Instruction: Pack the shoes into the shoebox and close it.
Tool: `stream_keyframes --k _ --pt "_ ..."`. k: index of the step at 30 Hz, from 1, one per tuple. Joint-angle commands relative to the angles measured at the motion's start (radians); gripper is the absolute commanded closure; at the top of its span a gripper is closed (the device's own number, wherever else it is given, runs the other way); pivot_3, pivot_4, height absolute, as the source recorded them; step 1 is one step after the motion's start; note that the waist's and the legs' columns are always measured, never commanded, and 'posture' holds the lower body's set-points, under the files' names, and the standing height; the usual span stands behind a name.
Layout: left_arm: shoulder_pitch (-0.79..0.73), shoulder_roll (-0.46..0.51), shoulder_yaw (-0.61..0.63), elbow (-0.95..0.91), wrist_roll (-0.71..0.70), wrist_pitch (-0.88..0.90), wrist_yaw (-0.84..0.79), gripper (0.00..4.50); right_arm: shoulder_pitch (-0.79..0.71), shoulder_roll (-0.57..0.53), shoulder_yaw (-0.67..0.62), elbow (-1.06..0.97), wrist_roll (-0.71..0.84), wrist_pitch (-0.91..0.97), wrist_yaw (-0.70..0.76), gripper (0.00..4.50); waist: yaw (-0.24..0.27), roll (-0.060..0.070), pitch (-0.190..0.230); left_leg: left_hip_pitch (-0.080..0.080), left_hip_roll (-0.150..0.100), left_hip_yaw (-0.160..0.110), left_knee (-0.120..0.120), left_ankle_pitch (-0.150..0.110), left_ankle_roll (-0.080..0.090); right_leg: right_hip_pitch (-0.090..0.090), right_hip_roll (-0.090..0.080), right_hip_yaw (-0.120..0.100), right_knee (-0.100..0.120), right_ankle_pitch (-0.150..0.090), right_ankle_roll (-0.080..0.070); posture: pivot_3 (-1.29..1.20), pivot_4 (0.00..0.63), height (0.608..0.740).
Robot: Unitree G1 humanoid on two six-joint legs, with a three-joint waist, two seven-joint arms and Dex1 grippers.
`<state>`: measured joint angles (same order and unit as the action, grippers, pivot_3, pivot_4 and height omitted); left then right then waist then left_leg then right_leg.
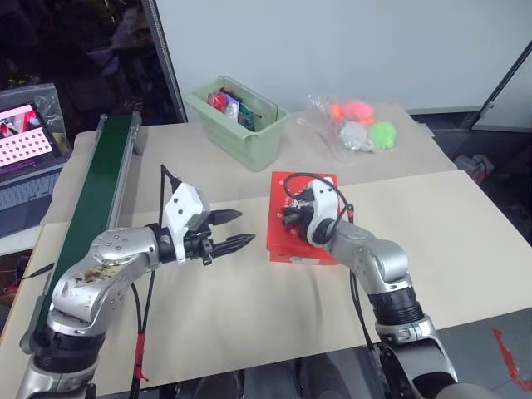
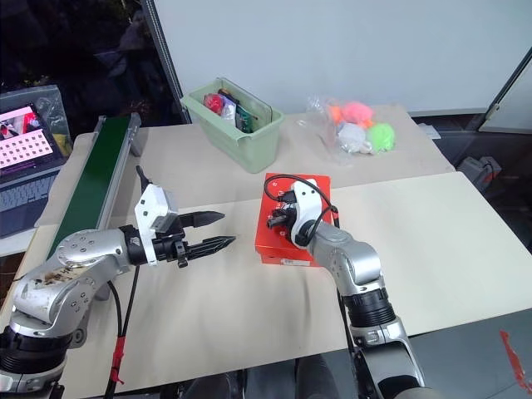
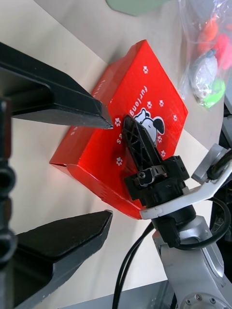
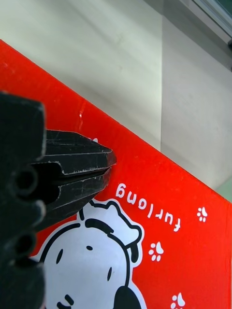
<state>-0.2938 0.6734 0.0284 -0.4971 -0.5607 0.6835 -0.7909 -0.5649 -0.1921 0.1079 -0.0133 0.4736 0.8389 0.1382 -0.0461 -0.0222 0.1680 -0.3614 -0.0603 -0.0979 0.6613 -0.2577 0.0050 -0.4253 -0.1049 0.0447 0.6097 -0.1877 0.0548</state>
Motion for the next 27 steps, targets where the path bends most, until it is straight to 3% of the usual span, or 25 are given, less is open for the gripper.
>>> stream_keyframes --k 1,6,12,15,19,27 --pt "0.008 -0.001 0.016 -0.037 -0.016 -0.002 0.014 1.63 0.002 0.006 -0.011 -0.026 -0.005 0.050 0.015 4.45 0.000 0.000 0.000 0.000 0.000 0.000 0.000 0.000 0.000 0.000 0.000 0.000 0.000 0.000 0.000 0.00 0.150 0.740" --pt "0.034 -0.025 0.044 -0.008 0.000 -0.011 0.069 1.63 -0.034 0.009 -0.094 -0.151 0.046 0.047 0.029 4.45 0.002 0.000 0.000 -0.001 0.000 -0.001 0.000 0.000 0.000 -0.001 0.000 0.000 0.000 0.000 0.000 0.00 0.150 0.740" --pt "0.001 -0.168 0.170 0.094 0.075 -0.060 0.333 1.63 -0.070 0.020 -0.396 -0.294 0.268 0.019 0.012 4.45 0.006 0.000 0.000 -0.003 0.000 -0.006 0.000 0.000 0.000 -0.003 0.000 0.000 0.000 0.000 0.000 0.00 0.150 0.740" --pt "-0.006 -0.227 0.225 0.122 0.118 -0.090 0.452 1.63 -0.057 -0.024 -0.487 -0.300 0.282 -0.006 -0.005 4.45 0.012 0.000 0.000 -0.002 0.000 -0.006 0.000 -0.001 -0.001 -0.002 0.000 0.000 -0.001 0.000 0.000 0.00 0.150 0.740" --pt "-0.025 -0.286 0.321 0.151 0.160 -0.118 0.609 1.63 0.098 -0.247 -0.305 -0.345 0.009 -0.082 0.042 4.45 0.025 0.000 0.000 -0.003 -0.001 0.000 0.000 -0.001 -0.002 -0.002 -0.001 -0.001 -0.001 0.000 0.000 0.00 0.150 0.740" --pt "0.002 -0.324 0.408 0.171 0.184 -0.133 0.727 1.63 0.169 -0.232 -0.254 -0.236 -0.177 -0.263 -0.012 4.45 0.007 -0.001 0.000 -0.001 0.000 0.003 0.000 -0.001 -0.002 0.000 -0.001 0.000 -0.001 0.000 0.000 0.00 0.150 0.740"
